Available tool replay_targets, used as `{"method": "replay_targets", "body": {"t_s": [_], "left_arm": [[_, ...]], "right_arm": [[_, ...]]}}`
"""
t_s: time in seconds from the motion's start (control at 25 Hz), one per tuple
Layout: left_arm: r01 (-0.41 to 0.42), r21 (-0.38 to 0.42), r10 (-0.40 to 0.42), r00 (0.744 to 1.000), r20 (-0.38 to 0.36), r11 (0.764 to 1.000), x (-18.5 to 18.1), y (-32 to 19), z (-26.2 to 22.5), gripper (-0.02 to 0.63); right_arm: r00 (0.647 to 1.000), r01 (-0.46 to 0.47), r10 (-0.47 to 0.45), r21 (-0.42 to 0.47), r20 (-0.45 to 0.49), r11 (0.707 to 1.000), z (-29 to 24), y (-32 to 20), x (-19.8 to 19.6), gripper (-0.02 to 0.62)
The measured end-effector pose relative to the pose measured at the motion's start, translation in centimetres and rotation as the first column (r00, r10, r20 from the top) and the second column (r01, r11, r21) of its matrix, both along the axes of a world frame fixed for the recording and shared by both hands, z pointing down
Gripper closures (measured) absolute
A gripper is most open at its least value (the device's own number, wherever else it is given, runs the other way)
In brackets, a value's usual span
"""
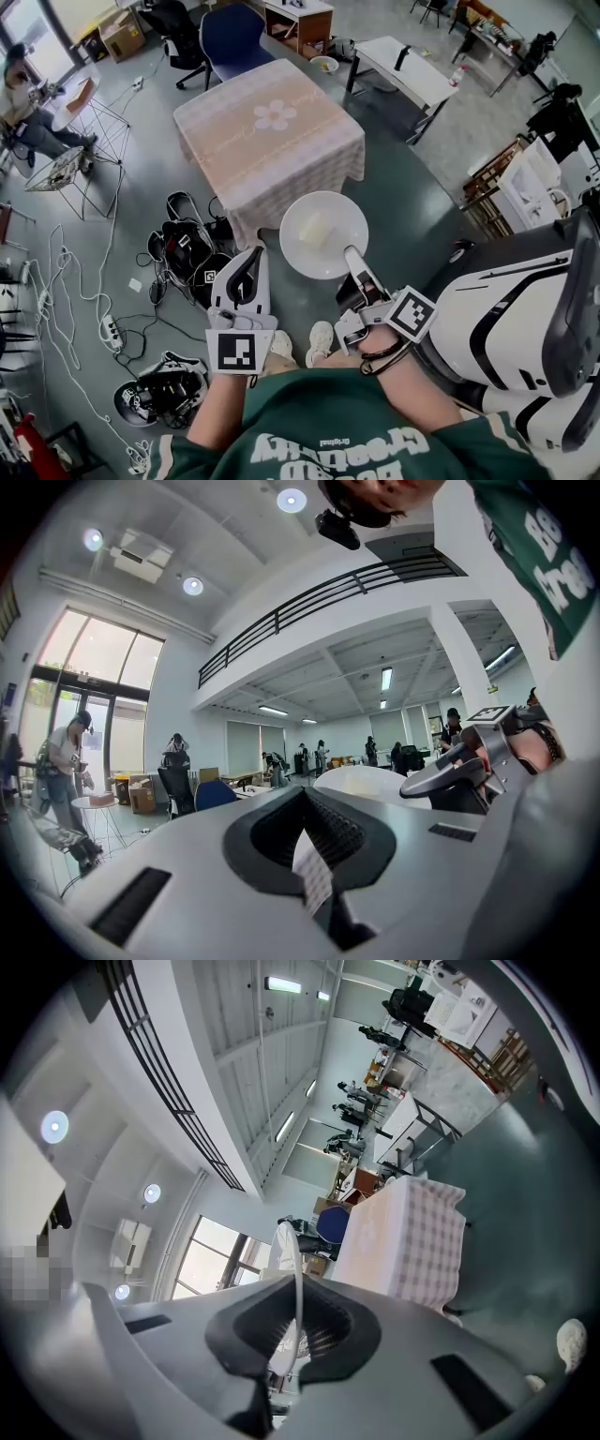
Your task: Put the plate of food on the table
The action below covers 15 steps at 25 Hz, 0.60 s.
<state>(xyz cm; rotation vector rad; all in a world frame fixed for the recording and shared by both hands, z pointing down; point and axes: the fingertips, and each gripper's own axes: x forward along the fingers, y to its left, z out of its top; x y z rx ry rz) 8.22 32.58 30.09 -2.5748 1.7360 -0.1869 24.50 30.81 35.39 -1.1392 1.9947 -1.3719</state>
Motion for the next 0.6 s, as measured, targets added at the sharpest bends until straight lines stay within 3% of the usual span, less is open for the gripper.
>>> {"method": "replay_targets", "body": {"t_s": [0.6], "left_arm": [[0.028, 0.033, -0.028, 1.0, -0.008, 0.999, 6.9, -1.7, 0.3, 0.597]], "right_arm": [[0.996, -0.031, 0.041, -0.126, 0.079, 0.992, 3.6, -1.0, 6.5, 0.574]]}}
